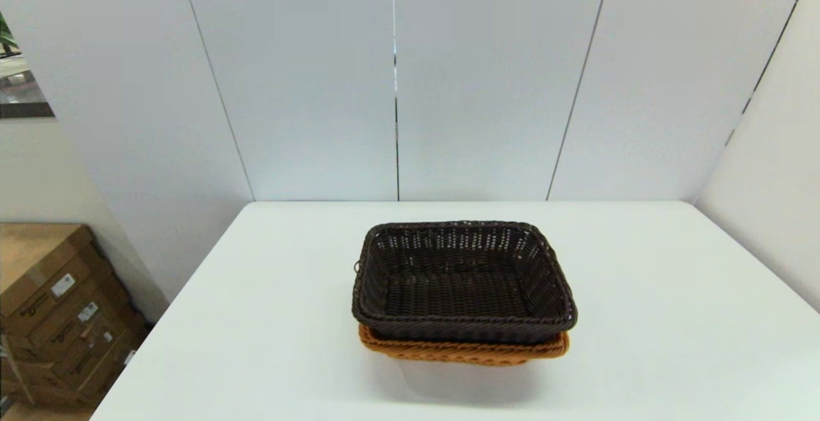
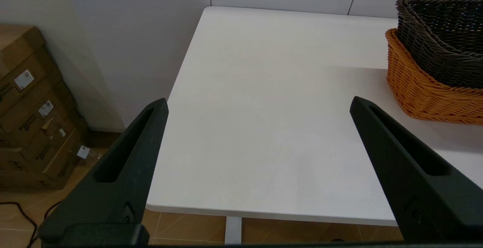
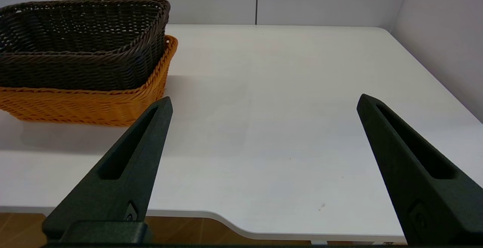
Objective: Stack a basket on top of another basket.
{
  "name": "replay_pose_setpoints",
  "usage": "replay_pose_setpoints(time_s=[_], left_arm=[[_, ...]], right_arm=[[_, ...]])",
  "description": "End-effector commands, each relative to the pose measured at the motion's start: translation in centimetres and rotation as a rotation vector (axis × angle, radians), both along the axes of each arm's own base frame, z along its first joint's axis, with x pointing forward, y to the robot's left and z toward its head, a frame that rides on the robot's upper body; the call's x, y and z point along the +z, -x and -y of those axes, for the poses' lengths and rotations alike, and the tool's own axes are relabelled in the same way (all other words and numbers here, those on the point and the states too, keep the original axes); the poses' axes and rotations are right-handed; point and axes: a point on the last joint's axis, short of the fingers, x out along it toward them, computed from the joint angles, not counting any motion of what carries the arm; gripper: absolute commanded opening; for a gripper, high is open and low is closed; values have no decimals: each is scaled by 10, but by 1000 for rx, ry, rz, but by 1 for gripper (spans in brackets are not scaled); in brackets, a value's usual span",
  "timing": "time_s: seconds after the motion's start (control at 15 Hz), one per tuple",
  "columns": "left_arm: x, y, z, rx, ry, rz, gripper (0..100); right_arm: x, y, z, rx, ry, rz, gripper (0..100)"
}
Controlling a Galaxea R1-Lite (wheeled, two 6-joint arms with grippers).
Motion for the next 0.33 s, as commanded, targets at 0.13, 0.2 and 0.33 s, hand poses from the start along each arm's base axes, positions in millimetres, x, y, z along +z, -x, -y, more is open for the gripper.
replay_pose_setpoints(time_s=[0.13,0.2,0.33], left_arm=[[0,0,0,0,1,1,100],[0,0,0,0,1,0,100],[0,0,0,0,1,0,100]], right_arm=[[0,0,0,1,0,-1,100],[0,0,0,1,0,-1,100],[0,0,0,1,0,-1,100]])
